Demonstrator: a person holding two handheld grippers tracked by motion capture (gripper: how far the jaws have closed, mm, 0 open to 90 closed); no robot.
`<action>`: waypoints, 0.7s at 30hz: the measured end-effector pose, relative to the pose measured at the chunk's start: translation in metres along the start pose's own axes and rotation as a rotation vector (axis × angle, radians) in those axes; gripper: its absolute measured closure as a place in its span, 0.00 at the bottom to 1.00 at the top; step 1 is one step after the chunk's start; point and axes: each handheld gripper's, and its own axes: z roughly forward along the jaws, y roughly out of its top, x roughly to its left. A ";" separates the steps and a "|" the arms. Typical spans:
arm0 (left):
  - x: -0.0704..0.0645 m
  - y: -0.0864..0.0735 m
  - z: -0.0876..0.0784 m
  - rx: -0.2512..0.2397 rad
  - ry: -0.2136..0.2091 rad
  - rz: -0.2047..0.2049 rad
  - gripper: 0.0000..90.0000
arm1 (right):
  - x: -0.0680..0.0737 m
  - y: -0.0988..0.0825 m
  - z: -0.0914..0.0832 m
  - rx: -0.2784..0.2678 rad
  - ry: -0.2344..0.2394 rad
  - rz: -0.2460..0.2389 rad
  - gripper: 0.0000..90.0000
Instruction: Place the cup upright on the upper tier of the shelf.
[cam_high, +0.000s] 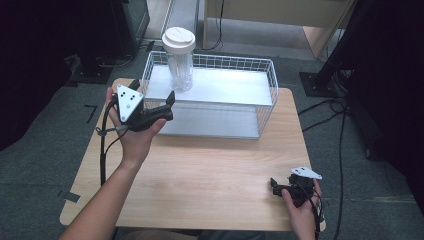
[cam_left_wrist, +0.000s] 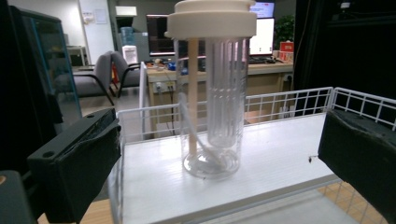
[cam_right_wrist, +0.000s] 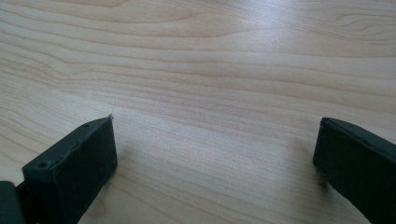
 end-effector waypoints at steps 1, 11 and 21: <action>0.002 -0.005 -0.002 0.006 0.004 0.000 0.00 | 0.000 0.000 0.000 -0.001 0.000 0.001 0.00; 0.015 -0.036 -0.023 0.036 0.043 0.001 0.00 | 0.000 0.000 0.000 0.000 0.000 0.000 0.00; 0.025 -0.064 -0.040 0.069 0.069 0.001 0.00 | 0.000 0.000 0.000 0.000 0.000 0.001 0.00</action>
